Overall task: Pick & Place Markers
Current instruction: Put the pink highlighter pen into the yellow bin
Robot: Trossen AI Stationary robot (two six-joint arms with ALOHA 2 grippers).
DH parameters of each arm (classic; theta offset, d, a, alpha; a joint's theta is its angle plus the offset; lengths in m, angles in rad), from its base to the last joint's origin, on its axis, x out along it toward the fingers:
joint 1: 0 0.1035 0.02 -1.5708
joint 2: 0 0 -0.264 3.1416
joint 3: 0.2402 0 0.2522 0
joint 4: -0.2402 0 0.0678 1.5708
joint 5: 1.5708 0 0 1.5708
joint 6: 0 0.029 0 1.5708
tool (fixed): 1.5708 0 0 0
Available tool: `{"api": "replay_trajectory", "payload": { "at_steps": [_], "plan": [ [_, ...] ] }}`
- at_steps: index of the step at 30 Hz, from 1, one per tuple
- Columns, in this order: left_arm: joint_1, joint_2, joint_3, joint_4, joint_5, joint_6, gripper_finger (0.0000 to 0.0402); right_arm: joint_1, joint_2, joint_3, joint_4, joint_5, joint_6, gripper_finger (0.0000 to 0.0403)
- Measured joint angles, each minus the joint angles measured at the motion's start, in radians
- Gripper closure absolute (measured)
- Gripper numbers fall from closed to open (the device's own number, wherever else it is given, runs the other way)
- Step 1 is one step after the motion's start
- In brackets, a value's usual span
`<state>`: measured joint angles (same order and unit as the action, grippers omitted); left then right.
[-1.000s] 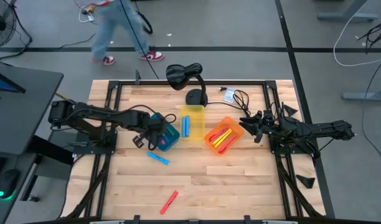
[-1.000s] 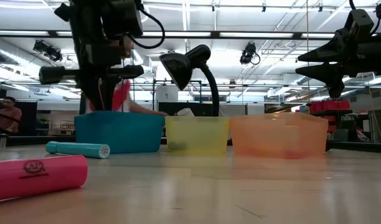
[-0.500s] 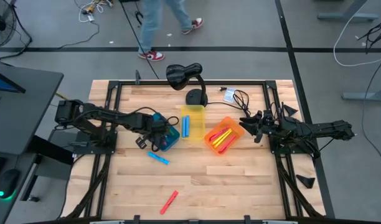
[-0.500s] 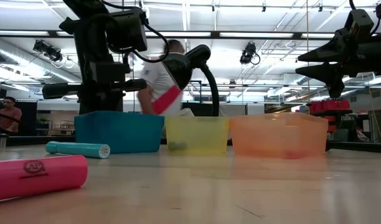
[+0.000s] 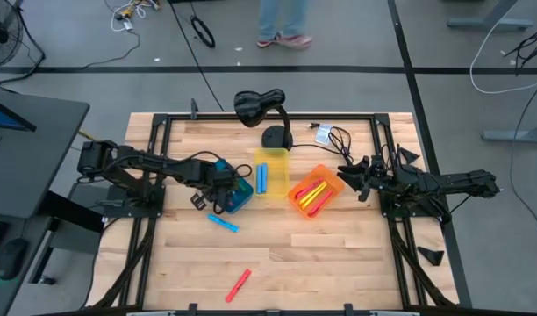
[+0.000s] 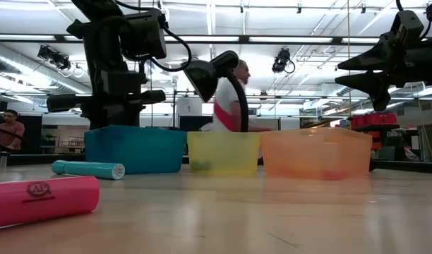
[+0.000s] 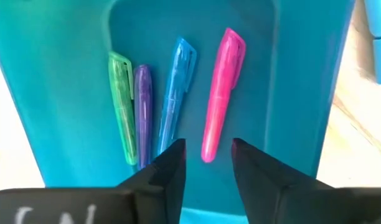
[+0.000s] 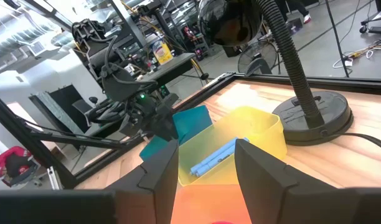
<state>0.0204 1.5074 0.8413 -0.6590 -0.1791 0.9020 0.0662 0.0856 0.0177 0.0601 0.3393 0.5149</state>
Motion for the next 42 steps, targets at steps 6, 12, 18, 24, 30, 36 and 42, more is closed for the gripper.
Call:
{"api": "replay_trajectory", "payload": {
  "at_steps": [6,12,18,24,30,36,42],
  "plan": [
    [0.0,0.0,0.0,0.005,0.0,0.0,0.0233,0.0,0.0,0.0,0.0,0.0,0.0,0.0243],
    [0.0,-0.003,0.003,0.003,-0.045,-0.019,0.0224,0.0,0.0,0.0,0.0,0.0,0.0,0.0243],
    [0.013,-0.003,0.063,-0.028,-0.093,-0.069,0.0224,0.0,0.0,0.0,0.0,0.0,0.0,0.0243],
    [0.015,-0.003,0.179,-0.131,-0.063,-0.199,0.0224,0.0,0.0,0.0,0.0,0.0,0.0,0.0243],
    [-0.011,-0.003,0.324,-0.265,-0.059,-0.375,0.0225,0.0,0.0,0.0,0.0,0.0,0.0,0.0243],
    [-0.06,-0.003,0.459,-0.398,-0.046,-0.548,0.0225,0.0,0.0,0.0,0.0,0.0,0.0,0.0243],
    [-0.119,-0.004,0.525,-0.444,0.031,-0.804,0.0225,0.0,0.0,0.0,0.0,0.0,0.0,0.0243]
  ]
}}
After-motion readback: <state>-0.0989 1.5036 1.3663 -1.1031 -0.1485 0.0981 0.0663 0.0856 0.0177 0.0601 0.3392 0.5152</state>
